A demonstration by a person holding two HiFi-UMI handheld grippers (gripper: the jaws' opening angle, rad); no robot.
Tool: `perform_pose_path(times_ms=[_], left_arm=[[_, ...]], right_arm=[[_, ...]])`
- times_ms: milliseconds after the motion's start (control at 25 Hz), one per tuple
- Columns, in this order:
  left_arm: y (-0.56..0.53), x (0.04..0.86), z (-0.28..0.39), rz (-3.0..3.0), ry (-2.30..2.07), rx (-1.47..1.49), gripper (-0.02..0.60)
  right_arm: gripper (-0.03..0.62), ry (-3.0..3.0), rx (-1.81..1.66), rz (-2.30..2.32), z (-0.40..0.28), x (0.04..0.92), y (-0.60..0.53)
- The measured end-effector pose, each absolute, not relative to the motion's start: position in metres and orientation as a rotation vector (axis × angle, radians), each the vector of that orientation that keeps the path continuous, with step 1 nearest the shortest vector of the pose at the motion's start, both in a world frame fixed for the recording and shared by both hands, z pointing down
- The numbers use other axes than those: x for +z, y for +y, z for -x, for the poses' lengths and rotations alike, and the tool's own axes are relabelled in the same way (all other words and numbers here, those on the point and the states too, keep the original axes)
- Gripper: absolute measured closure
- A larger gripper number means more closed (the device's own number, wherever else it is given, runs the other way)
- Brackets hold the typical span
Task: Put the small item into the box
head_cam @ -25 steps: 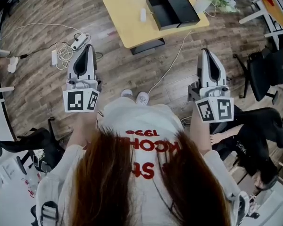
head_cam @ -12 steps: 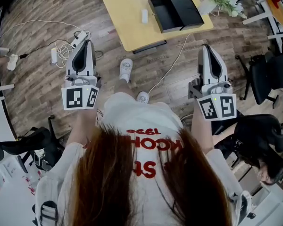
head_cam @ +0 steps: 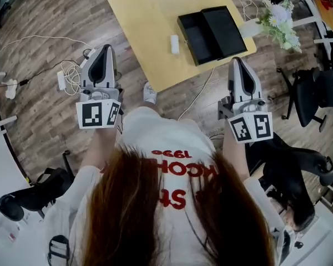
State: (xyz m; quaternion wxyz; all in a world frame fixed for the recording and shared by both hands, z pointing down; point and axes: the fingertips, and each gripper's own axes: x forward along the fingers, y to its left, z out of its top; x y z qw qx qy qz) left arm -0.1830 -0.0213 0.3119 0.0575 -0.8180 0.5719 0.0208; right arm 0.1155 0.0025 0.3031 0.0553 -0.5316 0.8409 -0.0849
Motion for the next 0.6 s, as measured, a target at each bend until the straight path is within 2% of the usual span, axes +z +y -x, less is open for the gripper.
perform_pose_path(times_ms=[200, 360, 400, 480, 520, 600], left_arm=[[-0.093, 0.312, 0.192, 2.530, 1.655, 0.047, 0.577], [-0.132, 0.320, 0.196, 2.597, 1.603, 0.026, 0.577], [-0.140, 0.323, 0.196, 2.612, 1.595, 0.021, 0.577], [-0.156, 0.329, 0.195, 2.640, 1.582, 0.010, 0.577], [-0.162, 0.332, 0.194, 2.652, 1.579, 0.003, 0.577], [-0.170, 0.339, 0.193, 2.674, 1.580, -0.019, 0.577]], right_arm=[[0.586, 2.564, -0.386, 1.676, -0.093, 0.337, -0.059], [0.583, 2.597, -0.677, 1.692, -0.061, 0.402, -0.079], [0.570, 2.613, -0.781, 1.661, -0.050, 0.422, -0.082], [0.483, 2.654, -0.967, 1.583, -0.030, 0.457, -0.091], [0.459, 2.681, -1.034, 1.561, -0.021, 0.472, -0.096], [0.447, 2.766, -1.116, 1.563, -0.006, 0.500, -0.103]])
